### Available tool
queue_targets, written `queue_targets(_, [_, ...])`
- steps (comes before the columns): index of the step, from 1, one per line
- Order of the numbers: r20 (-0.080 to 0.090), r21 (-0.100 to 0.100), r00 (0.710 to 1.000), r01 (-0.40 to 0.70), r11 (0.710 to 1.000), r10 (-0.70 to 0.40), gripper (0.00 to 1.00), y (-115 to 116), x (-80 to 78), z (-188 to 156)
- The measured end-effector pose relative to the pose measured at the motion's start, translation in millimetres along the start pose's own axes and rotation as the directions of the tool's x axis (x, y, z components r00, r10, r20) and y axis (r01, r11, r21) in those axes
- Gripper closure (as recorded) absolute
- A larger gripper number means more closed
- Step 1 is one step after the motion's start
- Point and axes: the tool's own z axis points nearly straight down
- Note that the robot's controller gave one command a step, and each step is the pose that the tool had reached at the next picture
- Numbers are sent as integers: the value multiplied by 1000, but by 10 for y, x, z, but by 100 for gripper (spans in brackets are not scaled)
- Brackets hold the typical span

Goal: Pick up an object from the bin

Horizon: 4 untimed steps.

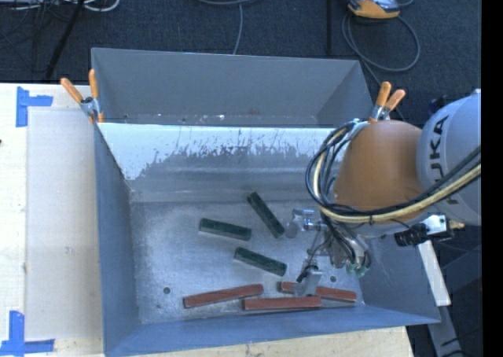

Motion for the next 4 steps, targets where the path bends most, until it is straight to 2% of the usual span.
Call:
queue_targets(1, [-6, 1, 993, 117, 993, -117, 0, 310, -134, 135])
queue_targets(2, [-5, 0, 1000, 31, 1000, -31, 0, 329, -145, 96])
queue_targets(3, [-1, 0, 976, -216, 976, 216, 0, 237, -94, 805])
queue_targets(4, [1, -1, 996, -94, 996, 94, 100, 178, -214, 977])
